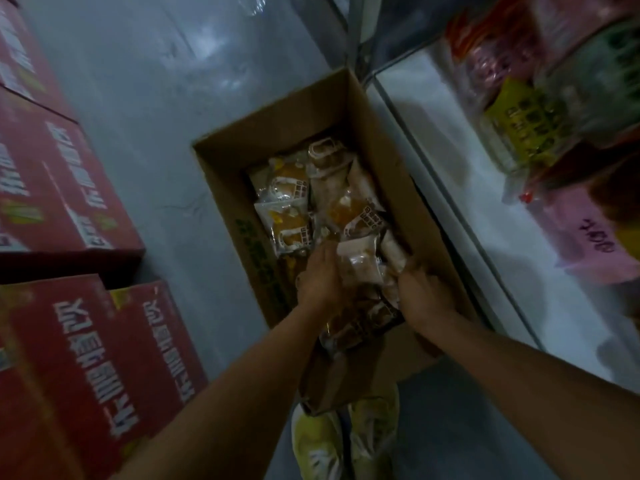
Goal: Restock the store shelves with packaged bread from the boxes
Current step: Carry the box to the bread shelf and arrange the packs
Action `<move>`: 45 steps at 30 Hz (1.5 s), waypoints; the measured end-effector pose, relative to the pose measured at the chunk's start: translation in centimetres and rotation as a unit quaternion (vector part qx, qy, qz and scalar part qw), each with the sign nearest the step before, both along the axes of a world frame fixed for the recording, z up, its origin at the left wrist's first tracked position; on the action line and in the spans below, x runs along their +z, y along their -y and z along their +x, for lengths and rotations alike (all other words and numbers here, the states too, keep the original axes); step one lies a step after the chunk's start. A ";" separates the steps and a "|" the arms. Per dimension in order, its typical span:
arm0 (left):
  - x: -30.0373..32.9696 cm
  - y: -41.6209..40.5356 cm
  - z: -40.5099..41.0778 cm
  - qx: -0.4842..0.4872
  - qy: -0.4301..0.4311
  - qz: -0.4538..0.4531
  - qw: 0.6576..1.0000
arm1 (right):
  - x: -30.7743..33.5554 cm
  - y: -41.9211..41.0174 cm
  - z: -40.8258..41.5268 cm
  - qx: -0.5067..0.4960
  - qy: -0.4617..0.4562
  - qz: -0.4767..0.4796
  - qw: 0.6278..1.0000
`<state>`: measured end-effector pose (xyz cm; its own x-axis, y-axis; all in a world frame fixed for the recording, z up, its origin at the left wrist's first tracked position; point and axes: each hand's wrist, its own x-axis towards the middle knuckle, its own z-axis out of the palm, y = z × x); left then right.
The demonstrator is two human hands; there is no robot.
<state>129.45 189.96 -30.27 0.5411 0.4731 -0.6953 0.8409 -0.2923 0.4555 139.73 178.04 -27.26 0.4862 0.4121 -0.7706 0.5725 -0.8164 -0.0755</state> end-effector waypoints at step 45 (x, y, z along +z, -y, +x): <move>39.2 2.0 -9.6 0.333 0.317 -0.406 0.790 | 38.7 0.8 -10.5 0.142 0.109 0.522 0.834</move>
